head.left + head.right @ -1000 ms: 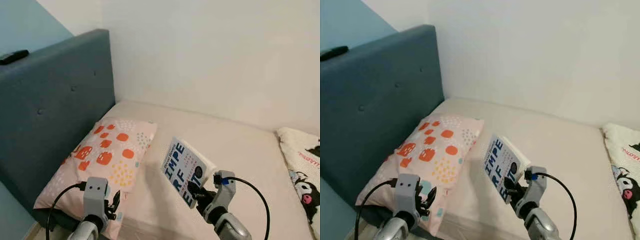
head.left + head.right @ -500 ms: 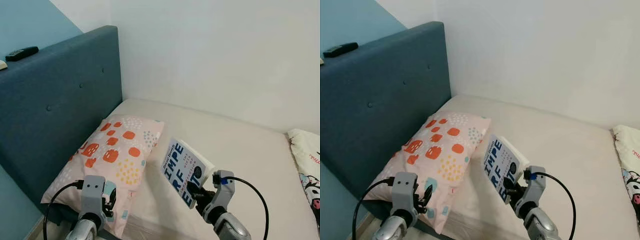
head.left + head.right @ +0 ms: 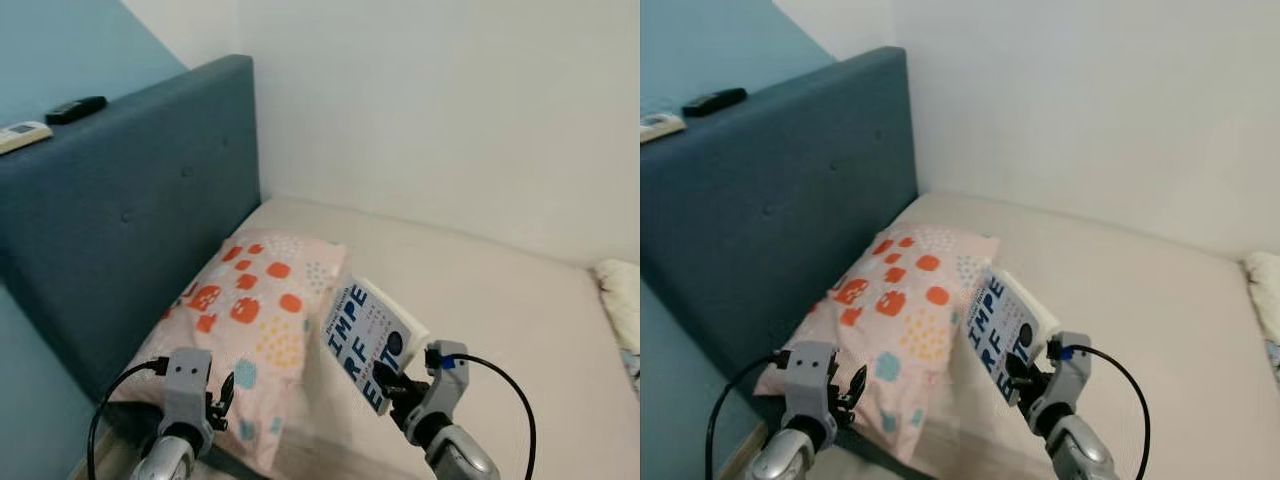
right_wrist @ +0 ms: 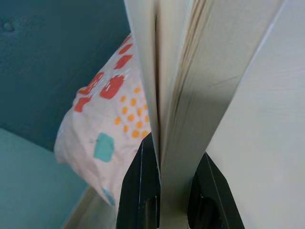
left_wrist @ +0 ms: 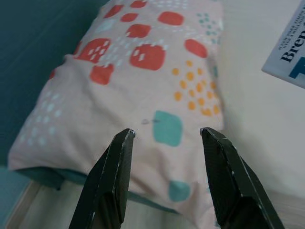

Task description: Clean up the room

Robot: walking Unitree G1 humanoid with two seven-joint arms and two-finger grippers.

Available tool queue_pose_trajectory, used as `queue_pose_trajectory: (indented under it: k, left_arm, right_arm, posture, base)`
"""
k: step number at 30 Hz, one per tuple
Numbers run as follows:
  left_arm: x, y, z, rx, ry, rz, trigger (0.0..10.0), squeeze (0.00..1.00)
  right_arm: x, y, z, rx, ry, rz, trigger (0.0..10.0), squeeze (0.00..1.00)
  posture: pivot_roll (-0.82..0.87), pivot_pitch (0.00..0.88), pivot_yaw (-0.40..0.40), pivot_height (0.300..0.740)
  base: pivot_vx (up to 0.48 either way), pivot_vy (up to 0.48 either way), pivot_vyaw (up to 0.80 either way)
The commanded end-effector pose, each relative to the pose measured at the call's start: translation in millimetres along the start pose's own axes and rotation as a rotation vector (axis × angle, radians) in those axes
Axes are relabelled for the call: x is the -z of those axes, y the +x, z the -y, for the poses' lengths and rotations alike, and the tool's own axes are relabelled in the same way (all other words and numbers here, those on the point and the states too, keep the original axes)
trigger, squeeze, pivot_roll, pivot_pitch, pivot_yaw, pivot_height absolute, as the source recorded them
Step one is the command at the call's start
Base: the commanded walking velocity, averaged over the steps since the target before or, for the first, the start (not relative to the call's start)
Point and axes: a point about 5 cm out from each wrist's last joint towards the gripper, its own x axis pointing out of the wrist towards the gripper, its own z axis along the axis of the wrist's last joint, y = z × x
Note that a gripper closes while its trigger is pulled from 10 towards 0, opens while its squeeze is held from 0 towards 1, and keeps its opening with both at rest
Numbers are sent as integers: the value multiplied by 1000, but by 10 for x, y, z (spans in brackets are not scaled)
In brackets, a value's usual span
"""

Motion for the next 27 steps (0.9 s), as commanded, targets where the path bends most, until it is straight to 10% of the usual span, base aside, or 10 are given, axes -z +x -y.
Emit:
queue_pose_trajectory:
  k: [1,27]
  left_arm:
    - [57,-23,9,2,-6,-19,10000,0]
    - [135,-12,-110,-119,36,-72,10000,0]
  right_arm:
    - [-56,-13,31,8,-19,35,10000,0]
    - [-81,8,33,-10,6,24,10000,0]
  posture:
    - [28,127,-52,731]
    - [24,123,-55,731]
  base:
    - [0,0,0]
    - [0,-106,0]
